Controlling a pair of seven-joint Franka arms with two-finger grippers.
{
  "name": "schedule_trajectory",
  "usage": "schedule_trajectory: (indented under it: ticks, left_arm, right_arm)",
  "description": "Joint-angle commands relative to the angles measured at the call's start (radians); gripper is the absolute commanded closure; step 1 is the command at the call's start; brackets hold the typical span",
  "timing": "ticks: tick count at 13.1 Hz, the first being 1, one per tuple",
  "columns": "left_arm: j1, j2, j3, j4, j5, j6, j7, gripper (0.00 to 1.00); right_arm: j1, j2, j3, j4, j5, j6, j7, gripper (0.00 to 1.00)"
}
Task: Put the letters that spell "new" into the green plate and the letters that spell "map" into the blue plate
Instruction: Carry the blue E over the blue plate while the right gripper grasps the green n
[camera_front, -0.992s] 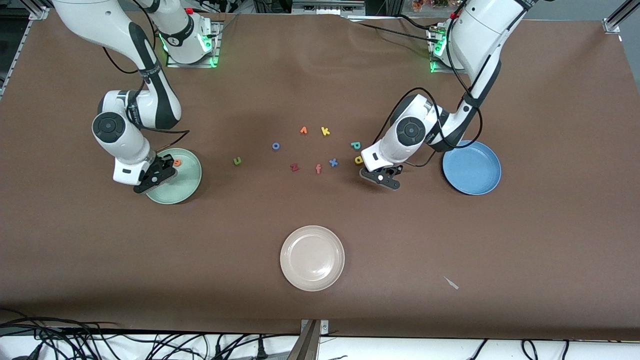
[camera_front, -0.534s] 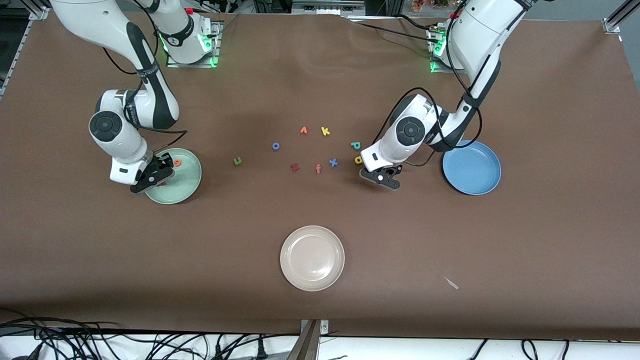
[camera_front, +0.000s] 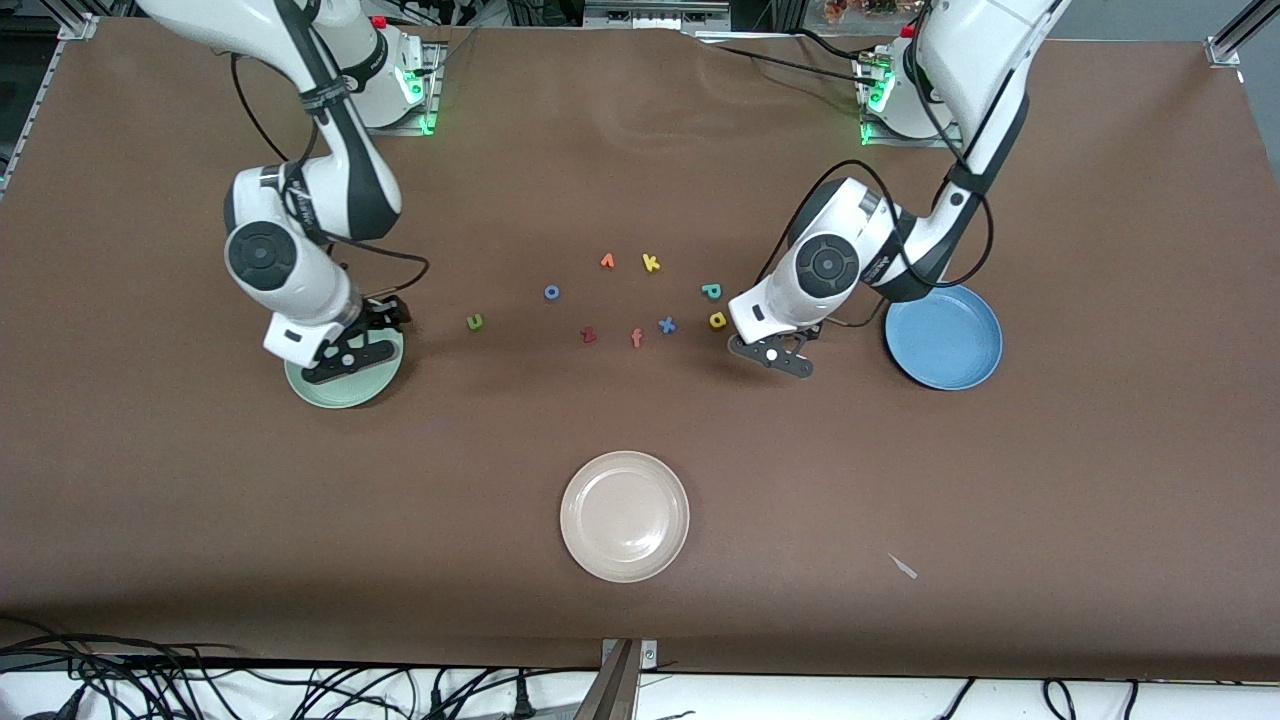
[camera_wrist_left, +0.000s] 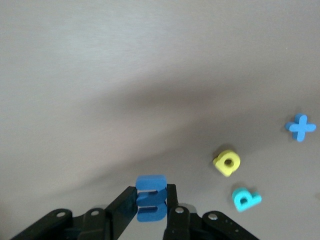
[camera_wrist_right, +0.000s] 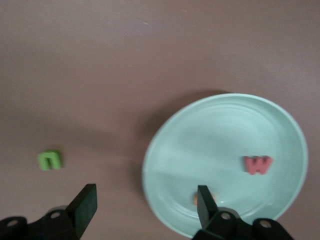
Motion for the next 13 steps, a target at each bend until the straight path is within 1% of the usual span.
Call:
schedule_trajectory:
  ticks: [1, 2, 3, 4, 6, 7, 8, 10, 11, 12, 13]
  left_arm:
    - [0.061, -0.093, -0.004, -0.013, 0.026, -0.128, 0.071, 0.75]
    - [0.09, -0.117, -0.002, -0.013, 0.026, -0.18, 0.118, 0.75]
    - [0.134, -0.139, -0.004, -0.015, 0.026, -0.222, 0.178, 0.75]
    - [0.176, -0.156, -0.002, -0.015, 0.026, -0.25, 0.239, 0.75]
    - [0.275, -0.152, -0.001, -0.015, 0.028, -0.261, 0.356, 0.75]
    - [0.34, -0.147, -0.001, -0.016, 0.064, -0.261, 0.435, 0.74]
    - [0.4, -0.144, -0.005, -0.015, 0.129, -0.258, 0.511, 0.74]
    - [0.469, -0.097, -0.004, -0.012, 0.155, -0.229, 0.574, 0.74]
    - [0.489, -0.063, -0.002, -0.016, 0.169, -0.181, 0.586, 0.73]
    - [0.507, -0.038, -0.002, -0.018, 0.212, -0.169, 0.587, 0.7]
    - [0.515, -0.015, -0.002, -0.024, 0.247, -0.163, 0.587, 0.7]
  right_arm:
    - [-0.003, 0.024, 0.106, 0.003, 0.011, 0.015, 0.171, 0.12]
    - [0.009, 0.035, 0.132, -0.002, 0.011, 0.046, 0.237, 0.15]
    - [0.023, 0.05, 0.14, -0.003, 0.011, 0.078, 0.266, 0.18]
    - [0.046, 0.067, 0.142, -0.003, 0.011, 0.099, 0.27, 0.21]
    - [0.075, 0.098, 0.14, -0.025, 0.007, 0.151, 0.326, 0.27]
    - [0.08, 0.107, 0.14, -0.046, 0.006, 0.187, 0.33, 0.28]
    - [0.08, 0.113, 0.14, -0.066, 0.006, 0.224, 0.328, 0.28]
    - [0.08, 0.123, 0.14, -0.108, 0.005, 0.294, 0.328, 0.29]
    - [0.08, 0.123, 0.139, -0.118, 0.003, 0.302, 0.328, 0.29]
    - [0.08, 0.123, 0.139, -0.122, 0.002, 0.304, 0.328, 0.29]
    - [0.08, 0.124, 0.137, -0.123, 0.002, 0.302, 0.328, 0.31]
